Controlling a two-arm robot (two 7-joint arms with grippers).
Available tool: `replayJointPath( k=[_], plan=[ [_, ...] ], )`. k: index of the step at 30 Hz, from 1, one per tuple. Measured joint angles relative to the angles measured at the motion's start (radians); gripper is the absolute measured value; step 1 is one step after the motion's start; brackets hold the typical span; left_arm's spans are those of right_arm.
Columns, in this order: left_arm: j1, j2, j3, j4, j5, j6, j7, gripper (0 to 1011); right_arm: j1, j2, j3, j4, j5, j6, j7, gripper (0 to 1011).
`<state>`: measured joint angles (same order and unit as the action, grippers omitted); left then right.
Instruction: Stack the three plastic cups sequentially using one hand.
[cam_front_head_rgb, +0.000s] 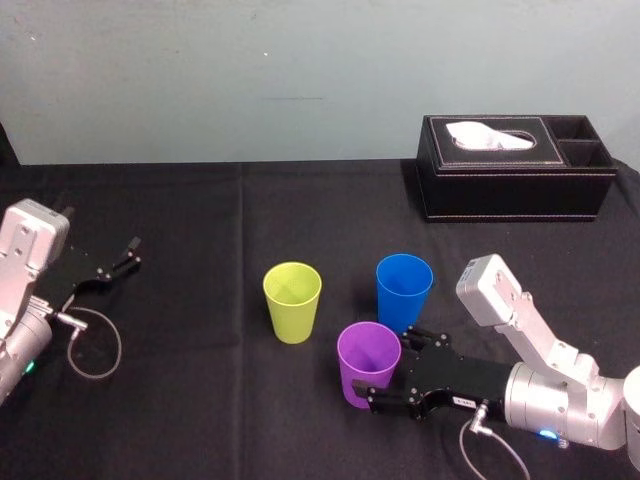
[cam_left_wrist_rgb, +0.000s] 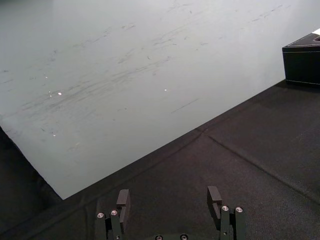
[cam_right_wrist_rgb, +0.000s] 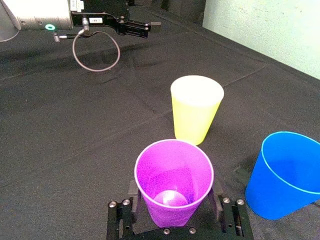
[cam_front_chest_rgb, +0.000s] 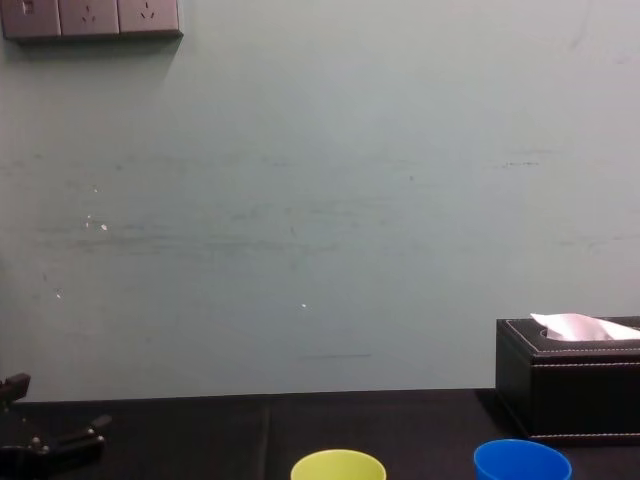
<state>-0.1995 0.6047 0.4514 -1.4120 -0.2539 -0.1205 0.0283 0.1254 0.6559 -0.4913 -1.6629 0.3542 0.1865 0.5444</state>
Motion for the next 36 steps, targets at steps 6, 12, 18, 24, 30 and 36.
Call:
replayJointPath(
  k=[6,12,18,24,30,36],
  plan=[
    [0.0,0.0,0.0,0.0,0.0,0.0,0.0,1010,0.0,0.0,0.0,0.0,0.0,0.0,0.0,757],
    [0.0,0.0,0.0,0.0,0.0,0.0,0.0,1010,-0.001,0.001,0.0,-0.001,0.0,-0.001,0.001,721],
    [0.0,0.0,0.0,0.0,0.0,0.0,0.0,1010,-0.001,0.001,0.0,-0.001,0.0,-0.001,0.001,716],
    [0.0,0.0,0.0,0.0,0.0,0.0,0.0,1010,-0.001,0.001,0.0,-0.001,0.0,-0.001,0.001,716],
    [0.0,0.0,0.0,0.0,0.0,0.0,0.0,1010,-0.001,0.001,0.0,-0.001,0.0,-0.001,0.001,715],
    [0.0,0.0,0.0,0.0,0.0,0.0,0.0,1010,-0.02,0.013,0.025,-0.036,0.01,0.0,-0.009,715]
  ],
)
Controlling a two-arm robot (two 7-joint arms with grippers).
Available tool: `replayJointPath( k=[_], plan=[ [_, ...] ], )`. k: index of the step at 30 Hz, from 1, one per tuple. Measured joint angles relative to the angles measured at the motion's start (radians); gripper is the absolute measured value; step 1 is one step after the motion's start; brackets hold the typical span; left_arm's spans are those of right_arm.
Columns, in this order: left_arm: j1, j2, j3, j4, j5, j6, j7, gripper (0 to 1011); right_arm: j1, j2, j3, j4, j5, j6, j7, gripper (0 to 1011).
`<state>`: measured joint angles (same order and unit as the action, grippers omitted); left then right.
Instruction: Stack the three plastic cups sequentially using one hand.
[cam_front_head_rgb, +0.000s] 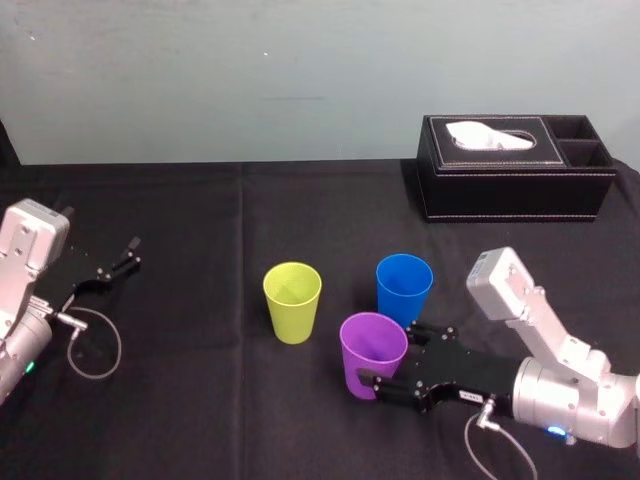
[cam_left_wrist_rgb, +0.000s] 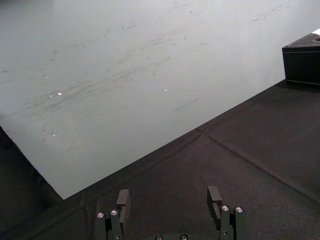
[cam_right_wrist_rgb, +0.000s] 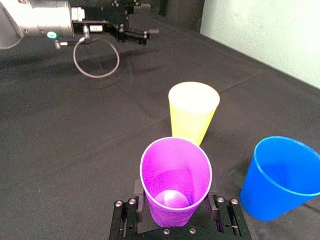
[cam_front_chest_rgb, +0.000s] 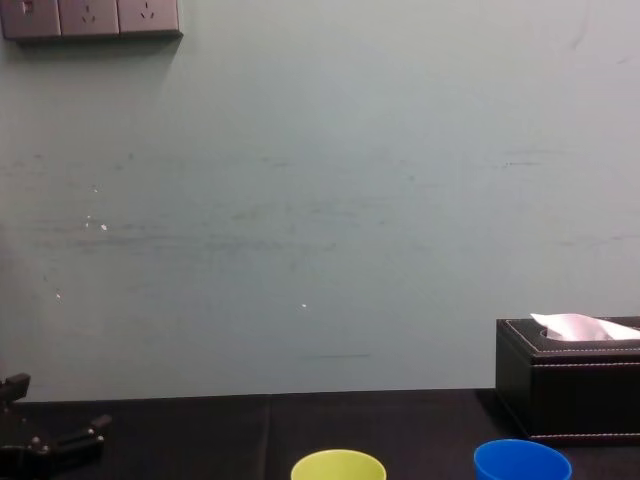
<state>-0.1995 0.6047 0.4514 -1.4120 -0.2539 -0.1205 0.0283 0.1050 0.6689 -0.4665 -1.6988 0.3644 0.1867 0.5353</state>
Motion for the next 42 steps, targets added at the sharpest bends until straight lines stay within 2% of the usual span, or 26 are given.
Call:
replayJointPath(
  k=[12,18,25,35,42],
  plan=[
    [0.0,0.0,0.0,0.0,0.0,0.0,0.0,1010,-0.027,0.036,0.074,-0.122,0.035,0.029,-0.037,716],
    [0.0,0.0,0.0,0.0,0.0,0.0,0.0,1010,0.008,0.028,0.088,-0.165,0.051,0.051,-0.045,716],
    [0.0,0.0,0.0,0.0,0.0,0.0,0.0,1010,0.07,-0.007,0.061,-0.157,0.046,0.078,-0.052,716],
    [0.0,0.0,0.0,0.0,0.0,0.0,0.0,1010,0.193,-0.094,-0.016,-0.076,0.021,0.132,-0.063,716],
    [0.0,0.0,0.0,0.0,0.0,0.0,0.0,1010,0.243,-0.134,-0.051,-0.025,-0.001,0.153,-0.07,715]
  ],
)
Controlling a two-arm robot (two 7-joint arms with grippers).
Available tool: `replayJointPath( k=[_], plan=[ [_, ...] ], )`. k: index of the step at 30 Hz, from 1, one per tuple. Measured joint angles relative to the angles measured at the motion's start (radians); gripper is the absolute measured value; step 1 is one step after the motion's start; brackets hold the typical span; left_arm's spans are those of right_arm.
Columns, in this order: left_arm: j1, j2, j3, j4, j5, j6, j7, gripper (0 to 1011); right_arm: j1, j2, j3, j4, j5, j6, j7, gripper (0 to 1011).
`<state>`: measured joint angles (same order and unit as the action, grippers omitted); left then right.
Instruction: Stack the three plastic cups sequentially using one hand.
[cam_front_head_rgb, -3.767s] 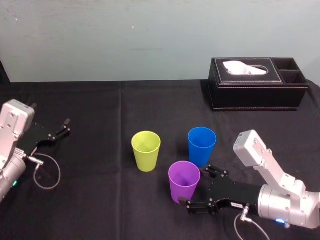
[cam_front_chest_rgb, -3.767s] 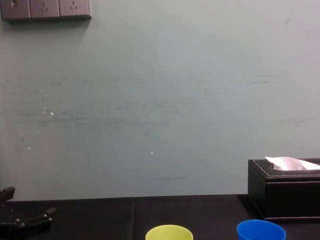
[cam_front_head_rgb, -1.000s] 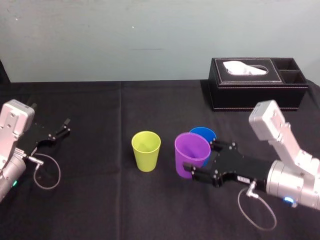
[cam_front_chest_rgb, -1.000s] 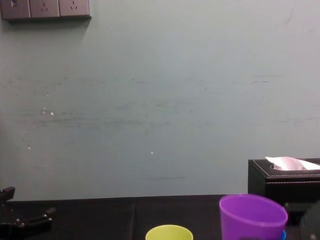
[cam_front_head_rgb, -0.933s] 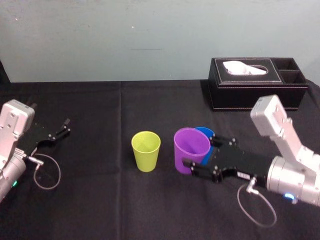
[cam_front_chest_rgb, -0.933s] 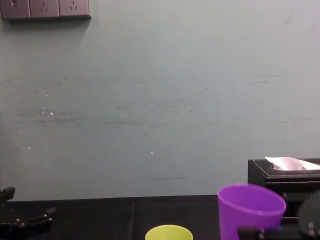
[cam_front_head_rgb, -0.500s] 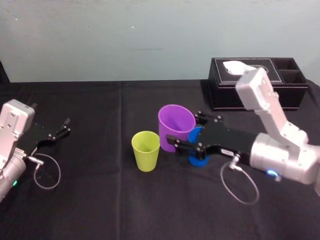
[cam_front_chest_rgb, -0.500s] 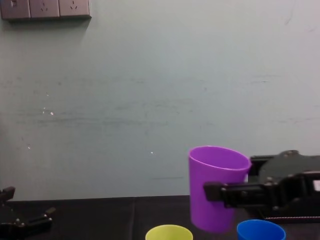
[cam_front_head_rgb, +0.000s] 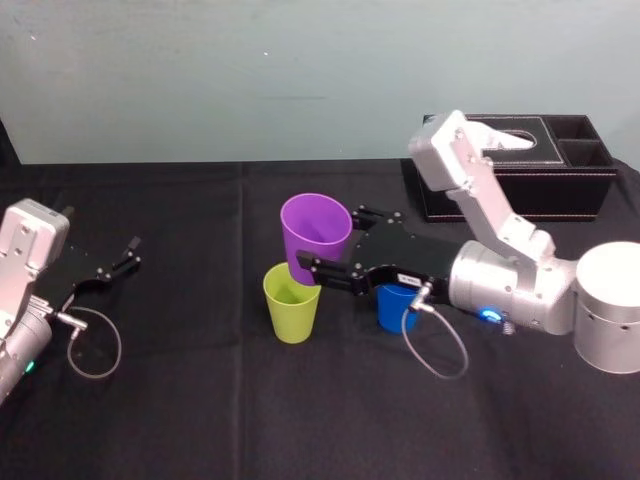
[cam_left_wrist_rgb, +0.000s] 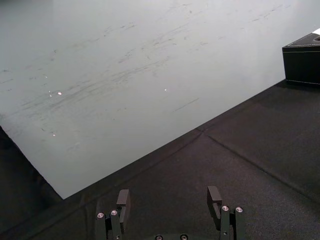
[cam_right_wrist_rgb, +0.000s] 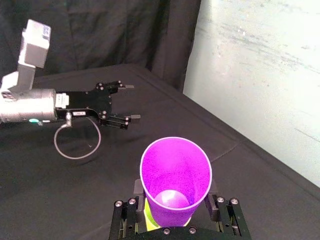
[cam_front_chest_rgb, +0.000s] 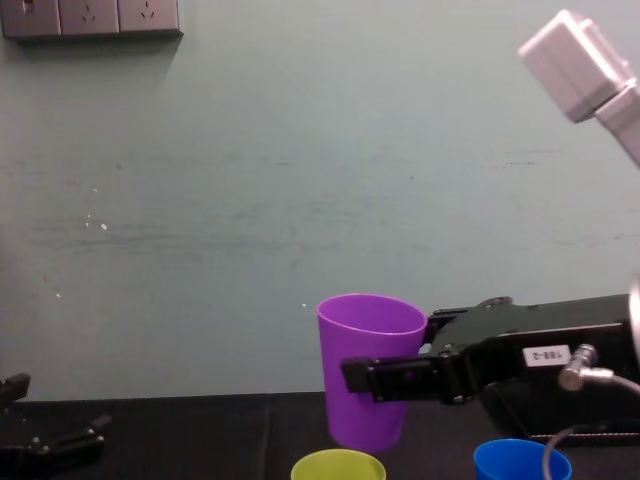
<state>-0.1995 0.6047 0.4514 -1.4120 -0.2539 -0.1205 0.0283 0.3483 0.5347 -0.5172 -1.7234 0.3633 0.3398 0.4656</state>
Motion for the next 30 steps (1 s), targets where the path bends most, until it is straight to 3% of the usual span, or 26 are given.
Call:
replayJointPath(
  k=[11,30],
  plan=[
    [0.0,0.0,0.0,0.0,0.0,0.0,0.0,1010,0.038,-0.044,-0.041,0.056,-0.034,0.012,0.0,716],
    [0.0,0.0,0.0,0.0,0.0,0.0,0.0,1010,0.047,-0.078,-0.05,0.109,-0.061,-0.001,0.006,716]
  ],
)
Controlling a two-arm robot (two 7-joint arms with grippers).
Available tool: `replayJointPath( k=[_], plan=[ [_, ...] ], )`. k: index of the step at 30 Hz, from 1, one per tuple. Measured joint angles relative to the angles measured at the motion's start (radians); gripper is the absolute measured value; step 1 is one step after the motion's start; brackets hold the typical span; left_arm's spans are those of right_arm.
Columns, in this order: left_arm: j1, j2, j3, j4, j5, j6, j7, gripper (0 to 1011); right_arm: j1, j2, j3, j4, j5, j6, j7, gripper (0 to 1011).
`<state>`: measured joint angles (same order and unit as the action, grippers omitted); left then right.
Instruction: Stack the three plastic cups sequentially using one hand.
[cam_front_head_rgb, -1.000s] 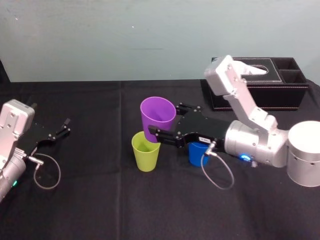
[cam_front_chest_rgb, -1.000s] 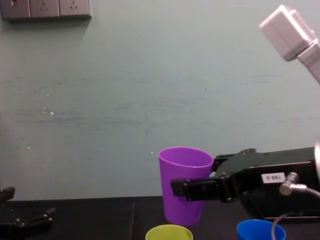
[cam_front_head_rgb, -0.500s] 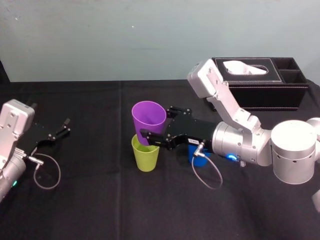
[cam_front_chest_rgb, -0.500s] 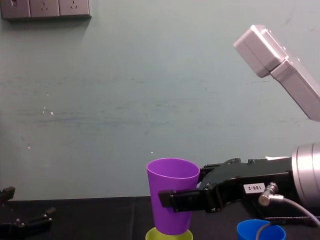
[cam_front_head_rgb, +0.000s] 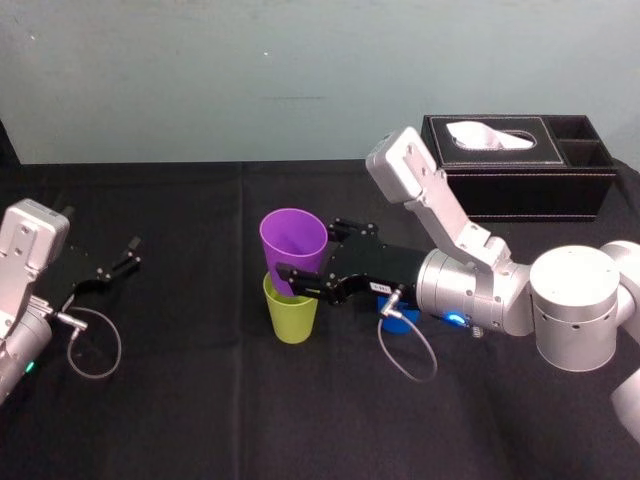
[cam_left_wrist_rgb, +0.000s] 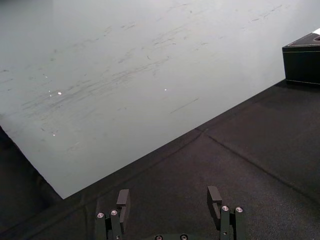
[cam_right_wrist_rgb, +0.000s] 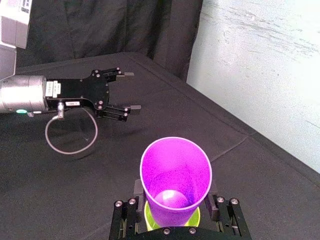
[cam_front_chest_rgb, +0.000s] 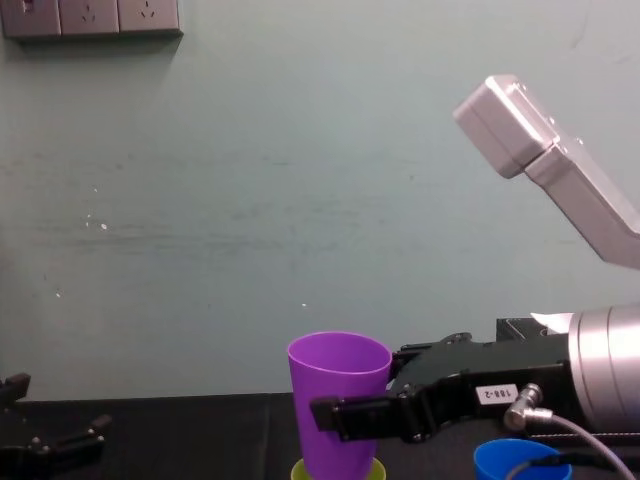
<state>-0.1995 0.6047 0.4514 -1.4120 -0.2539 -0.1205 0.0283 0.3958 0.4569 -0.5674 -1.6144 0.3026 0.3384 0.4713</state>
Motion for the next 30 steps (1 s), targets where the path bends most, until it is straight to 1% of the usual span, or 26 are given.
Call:
replayJointPath(
  k=[12,30],
  plan=[
    [0.0,0.0,0.0,0.0,0.0,0.0,0.0,1010,0.006,-0.016,-0.006,0.032,-0.02,-0.009,0.004,715],
    [0.0,0.0,0.0,0.0,0.0,0.0,0.0,1010,0.01,-0.042,-0.007,0.083,-0.036,-0.018,0.009,715]
  ],
)
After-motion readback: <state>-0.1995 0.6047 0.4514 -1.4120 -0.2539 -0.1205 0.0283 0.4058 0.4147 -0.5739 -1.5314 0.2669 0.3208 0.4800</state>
